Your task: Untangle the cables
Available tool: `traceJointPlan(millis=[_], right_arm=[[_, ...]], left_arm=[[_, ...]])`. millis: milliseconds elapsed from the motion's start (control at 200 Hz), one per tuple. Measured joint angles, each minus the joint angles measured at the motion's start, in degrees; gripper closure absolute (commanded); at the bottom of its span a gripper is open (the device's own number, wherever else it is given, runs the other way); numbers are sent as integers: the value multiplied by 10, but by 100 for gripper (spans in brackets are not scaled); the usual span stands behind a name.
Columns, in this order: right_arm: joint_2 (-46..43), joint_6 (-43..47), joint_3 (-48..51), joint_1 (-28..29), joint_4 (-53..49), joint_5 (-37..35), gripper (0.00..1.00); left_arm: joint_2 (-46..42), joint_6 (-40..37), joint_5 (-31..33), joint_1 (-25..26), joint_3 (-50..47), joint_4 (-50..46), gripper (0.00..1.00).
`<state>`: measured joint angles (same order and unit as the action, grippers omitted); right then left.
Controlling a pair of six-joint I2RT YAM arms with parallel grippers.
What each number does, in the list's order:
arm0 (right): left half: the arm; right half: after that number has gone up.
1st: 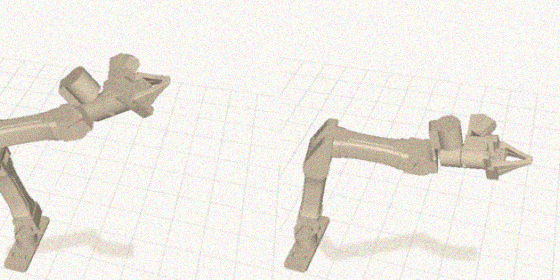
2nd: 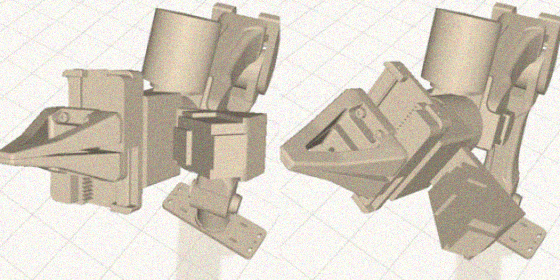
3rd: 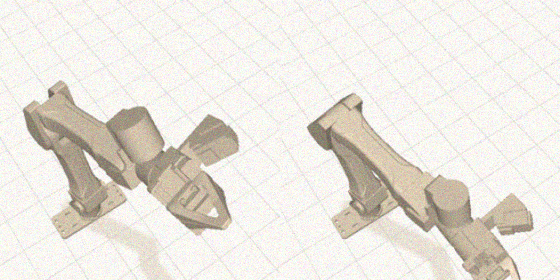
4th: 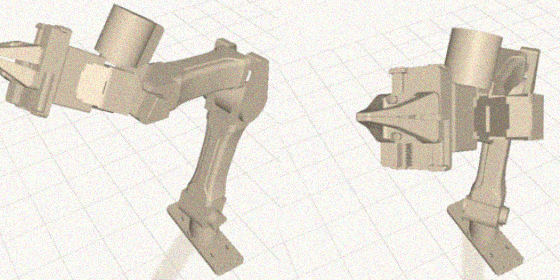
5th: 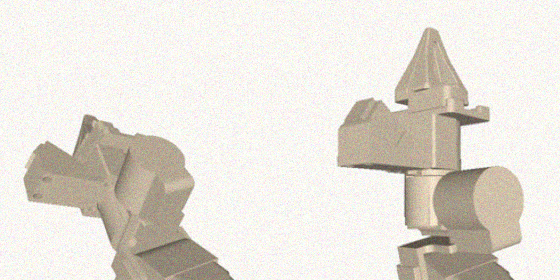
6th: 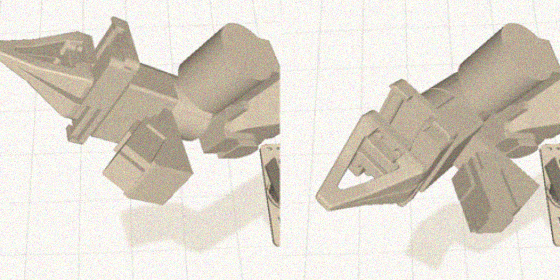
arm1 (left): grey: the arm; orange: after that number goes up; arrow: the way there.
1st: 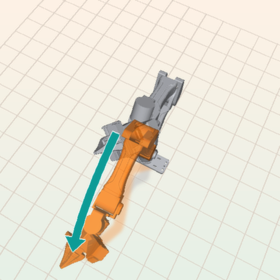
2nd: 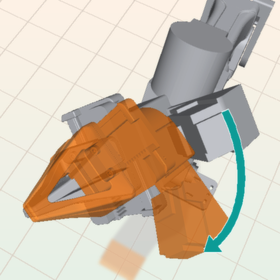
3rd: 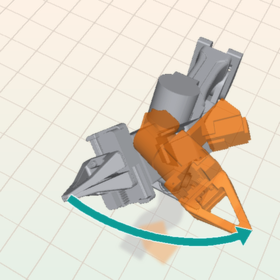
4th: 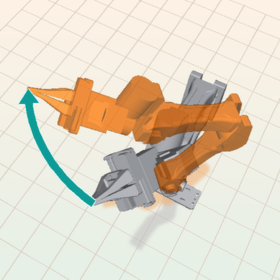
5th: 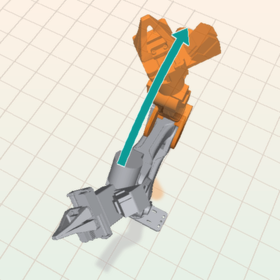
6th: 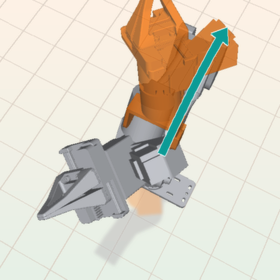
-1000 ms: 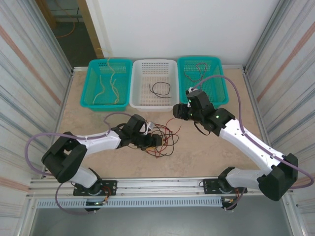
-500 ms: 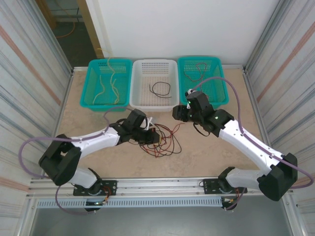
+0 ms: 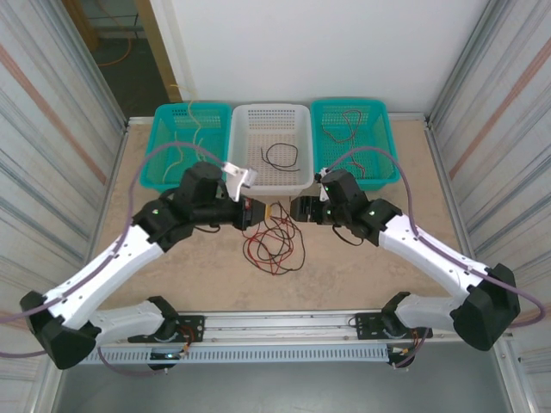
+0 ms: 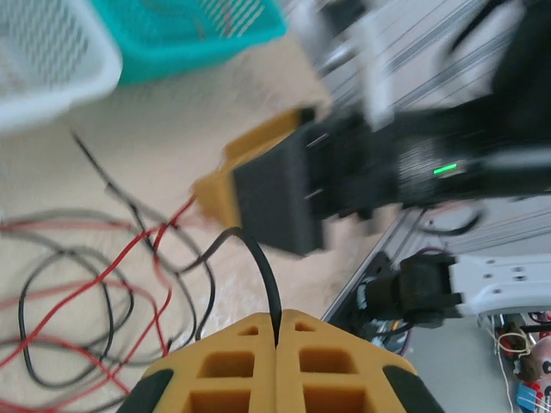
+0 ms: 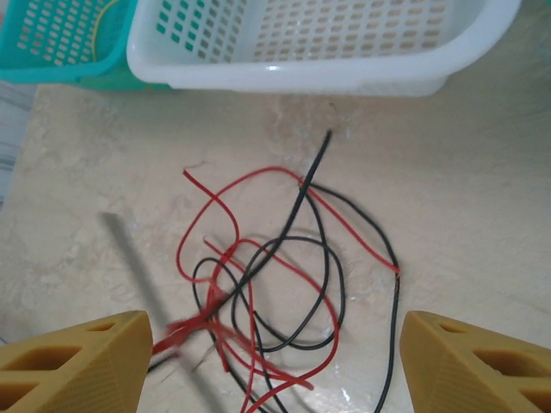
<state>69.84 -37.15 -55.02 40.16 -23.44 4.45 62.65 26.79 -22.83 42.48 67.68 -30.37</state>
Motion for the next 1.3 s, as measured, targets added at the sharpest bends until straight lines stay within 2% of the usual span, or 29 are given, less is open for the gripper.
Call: traceJointPlan(millis=[130,321,531,651,802,1067,1087,1183,1228,1273,1303], right_arm=[[40,-17,6,5,30,15,27],[90,-45,24,18,68,29,37],[101,-78,61,10,43,-12,38],[65,-90,74,4,7,-44,39],[-26,-101,74,11,-40,-99,41],[-156,-109,74,14,-118,-169,41],[-161,-109,74,14,-122,-172,41],[-165,-109,74,19,-136,-180,40],[-162,-109,73,23,-140,-182,40],[-157,-109,72,28,-144,-183,39],[-152,-109,71,31,-146,-182,39]], left_arm=[[-4,-31,0,0,90,-28,100],[-2,-62,21,0,183,-64,100],[42,-98,78,-7,281,-87,100],[85,-107,92,-40,305,-73,100],[162,-100,96,-105,301,-21,100],[294,-46,89,-194,285,80,100],[304,-42,87,-198,285,86,93],[338,-28,79,-207,285,117,46],[351,-24,78,-207,285,125,33],[363,-20,77,-207,286,130,27],[369,-17,76,-207,286,131,18]])
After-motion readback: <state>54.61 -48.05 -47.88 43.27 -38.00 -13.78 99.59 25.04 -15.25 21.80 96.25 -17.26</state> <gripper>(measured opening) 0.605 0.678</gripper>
